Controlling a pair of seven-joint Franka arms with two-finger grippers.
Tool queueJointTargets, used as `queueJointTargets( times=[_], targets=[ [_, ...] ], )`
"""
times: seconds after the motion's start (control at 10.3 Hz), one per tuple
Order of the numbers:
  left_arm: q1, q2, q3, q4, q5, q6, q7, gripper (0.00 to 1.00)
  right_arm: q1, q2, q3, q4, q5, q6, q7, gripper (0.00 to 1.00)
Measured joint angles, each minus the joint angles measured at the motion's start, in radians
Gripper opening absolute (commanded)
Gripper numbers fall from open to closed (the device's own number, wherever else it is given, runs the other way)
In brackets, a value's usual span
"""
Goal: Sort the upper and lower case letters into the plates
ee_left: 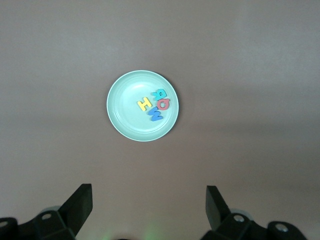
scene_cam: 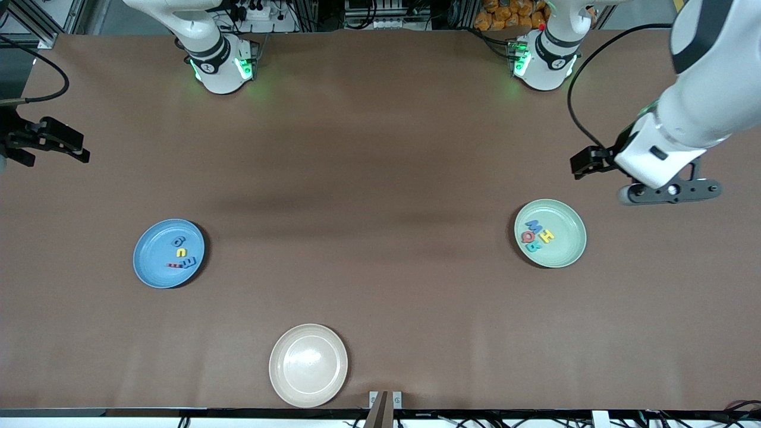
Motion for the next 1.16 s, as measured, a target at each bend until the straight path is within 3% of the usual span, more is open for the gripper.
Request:
queueJointTargets(
  times=[0.58,1.16],
  targets=[
    [-0.066,-0.044,0.171,-0.019,-0.076,0.007,0.132,1.00,0.000,0.001,0.000,0.000,0.000,0.000,0.000,1.00],
    [-0.069,-0.128,0.180,-0.083,-0.079,0.017,0.142,1.00,0.000,0.003,0.000,0.000,0.000,0.000,0.000,1.00]
  ],
)
